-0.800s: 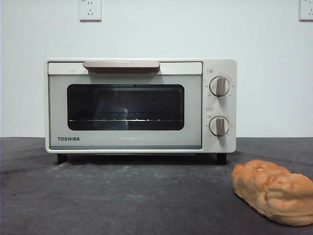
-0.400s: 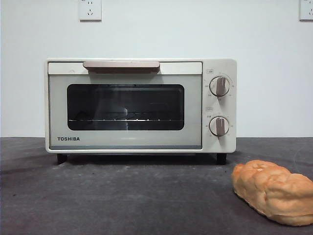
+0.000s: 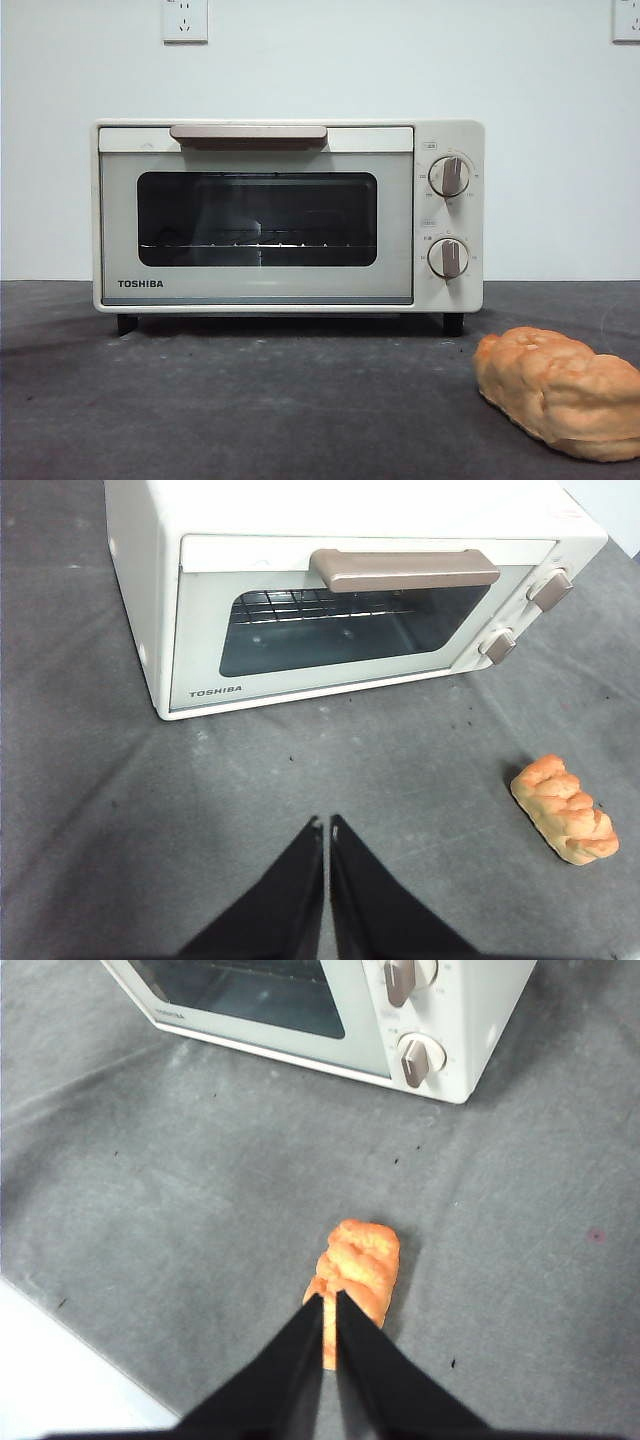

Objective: The left arm flap open the oven, the right arm pick bread and place it into oven, the left arm flap close the oven

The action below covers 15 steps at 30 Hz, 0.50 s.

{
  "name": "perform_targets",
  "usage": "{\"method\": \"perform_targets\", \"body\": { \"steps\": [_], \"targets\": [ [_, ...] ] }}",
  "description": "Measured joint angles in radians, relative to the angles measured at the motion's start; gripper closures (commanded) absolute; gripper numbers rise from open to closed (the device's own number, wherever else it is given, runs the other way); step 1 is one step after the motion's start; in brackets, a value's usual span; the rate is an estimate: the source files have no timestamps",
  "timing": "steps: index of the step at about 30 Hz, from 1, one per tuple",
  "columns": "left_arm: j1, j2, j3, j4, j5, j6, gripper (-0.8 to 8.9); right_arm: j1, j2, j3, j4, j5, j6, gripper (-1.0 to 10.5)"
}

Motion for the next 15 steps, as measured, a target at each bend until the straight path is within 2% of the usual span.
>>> {"method": "perform_targets", "body": {
  "steps": [2,4,10,15],
  "targets": [
    [0.0,0.0,0.0,0.0,0.0,0.001,7.98,0.0,0.0,0.0,0.0,0.0,-0.002,6.0],
    [0.0,0.0,0.0,0.0,0.0,0.003,7.98,0.0,0.0,0.0,0.001,0.0,-0.001,5.0],
    [0.0,0.0,0.0,0.0,0.0,0.007,7.98,0.018,0.014,0.0,0.006,0.003,0.017,5.0],
    [0.0,0.0,0.0,0.0,0.0,0.007,7.98,0.076,0.067,0.0,0.006,0.006,0.04,5.0]
  ]
}}
